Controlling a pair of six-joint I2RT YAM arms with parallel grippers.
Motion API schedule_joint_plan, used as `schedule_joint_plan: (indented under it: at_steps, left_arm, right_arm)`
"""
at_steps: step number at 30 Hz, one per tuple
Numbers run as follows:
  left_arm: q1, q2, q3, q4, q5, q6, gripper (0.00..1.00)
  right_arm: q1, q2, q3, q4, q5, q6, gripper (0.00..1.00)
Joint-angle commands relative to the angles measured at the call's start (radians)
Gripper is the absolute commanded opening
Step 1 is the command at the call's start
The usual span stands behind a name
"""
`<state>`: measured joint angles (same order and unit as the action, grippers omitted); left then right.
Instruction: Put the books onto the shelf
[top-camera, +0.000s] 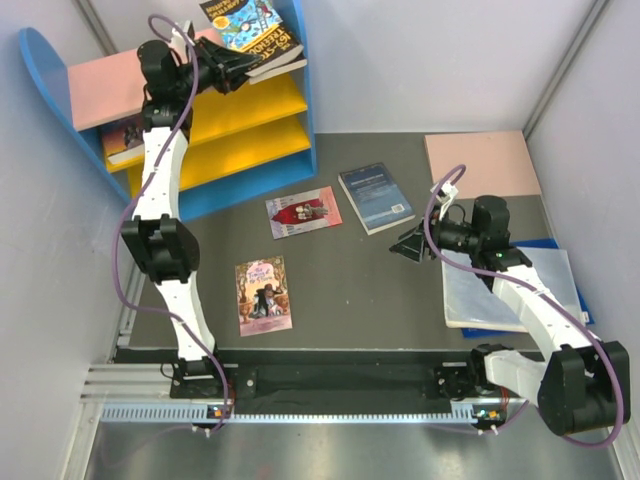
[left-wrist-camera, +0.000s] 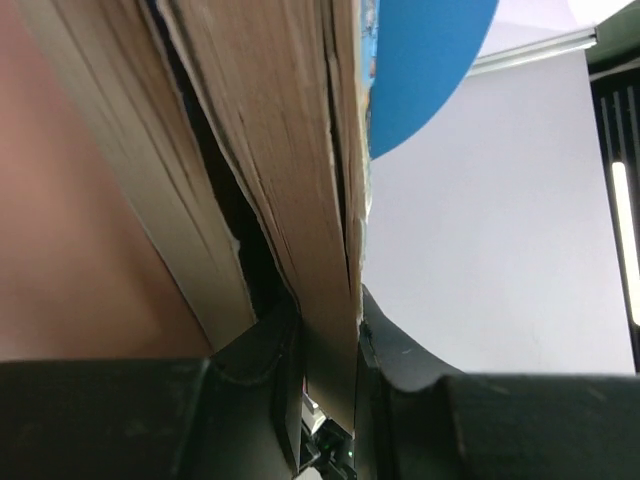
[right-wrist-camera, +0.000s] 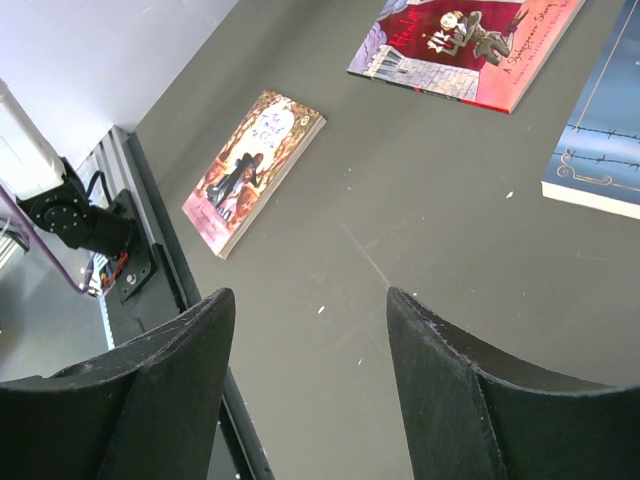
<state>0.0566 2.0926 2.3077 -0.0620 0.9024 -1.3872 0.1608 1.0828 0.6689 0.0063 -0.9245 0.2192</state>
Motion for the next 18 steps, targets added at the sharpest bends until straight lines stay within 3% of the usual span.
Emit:
schedule_joint_plan:
  at_steps: [1, 5, 6, 7, 8, 9, 18]
  left_arm:
    - [0.000, 0.015, 0.055, 0.106, 0.050, -0.024, 0.00]
    - [0.002, 0.027, 0.070, 0.123, 0.052, -0.038, 0.01]
    - [0.002, 0.032, 0.076, 0.123, 0.052, -0.041, 0.03]
    - [0.002, 0.033, 0.087, 0.128, 0.053, -0.042, 0.14]
    - [0.002, 0.035, 0.090, 0.134, 0.055, -0.050, 0.38]
    - [0.003, 0.035, 0.093, 0.143, 0.055, -0.053, 0.98]
    - [0.006, 0.001, 0.094, 0.194, 0.021, -0.062, 0.99]
  right_arm:
    - [0.003, 0.000, 0.006, 0.018, -0.005, -0.024, 0.62]
    - [0.005, 0.003, 0.005, 0.018, -0.005, -0.023, 0.62]
    - [0.008, 0.005, 0.006, 0.018, -0.005, -0.024, 0.62]
    - [0.008, 0.006, 0.005, 0.017, -0.005, -0.023, 0.62]
    - [0.008, 0.006, 0.003, 0.018, -0.007, -0.023, 0.62]
    - [0.011, 0.006, 0.003, 0.018, -0.005, -0.023, 0.62]
    - [0.016, -0.006, -0.018, 0.024, -0.007, -0.021, 0.62]
